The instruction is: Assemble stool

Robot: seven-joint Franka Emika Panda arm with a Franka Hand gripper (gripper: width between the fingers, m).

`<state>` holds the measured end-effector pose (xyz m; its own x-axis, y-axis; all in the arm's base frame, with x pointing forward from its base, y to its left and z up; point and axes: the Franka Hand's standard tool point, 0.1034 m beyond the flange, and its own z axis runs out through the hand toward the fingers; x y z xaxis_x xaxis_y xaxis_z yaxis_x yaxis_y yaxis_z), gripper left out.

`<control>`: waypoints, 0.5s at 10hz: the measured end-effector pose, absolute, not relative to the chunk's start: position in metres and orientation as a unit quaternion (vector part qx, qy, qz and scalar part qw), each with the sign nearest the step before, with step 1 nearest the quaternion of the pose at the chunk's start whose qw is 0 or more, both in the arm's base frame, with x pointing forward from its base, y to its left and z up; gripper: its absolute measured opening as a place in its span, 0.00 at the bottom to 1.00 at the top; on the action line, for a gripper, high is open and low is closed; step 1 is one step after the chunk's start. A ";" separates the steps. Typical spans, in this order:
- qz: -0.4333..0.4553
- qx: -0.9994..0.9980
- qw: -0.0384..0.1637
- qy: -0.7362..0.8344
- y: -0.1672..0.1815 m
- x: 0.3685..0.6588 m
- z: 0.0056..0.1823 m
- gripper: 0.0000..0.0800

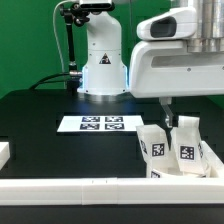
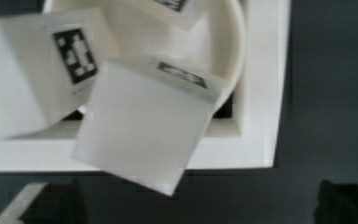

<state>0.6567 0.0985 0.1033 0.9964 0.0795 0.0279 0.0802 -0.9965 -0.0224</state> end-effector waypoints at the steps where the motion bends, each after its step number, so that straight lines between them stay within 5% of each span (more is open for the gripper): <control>1: -0.016 -0.997 0.009 -0.069 0.099 0.657 0.103 0.81; 5: -0.016 -0.985 0.000 -0.170 0.092 0.658 0.103 0.81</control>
Offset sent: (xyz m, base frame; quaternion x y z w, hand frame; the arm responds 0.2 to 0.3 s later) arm 0.0000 0.0000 0.0000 0.0000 0.0000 -0.1938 0.9810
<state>0.6578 0.0924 0.1030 0.9416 0.3354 0.0310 0.3354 -0.9421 0.0049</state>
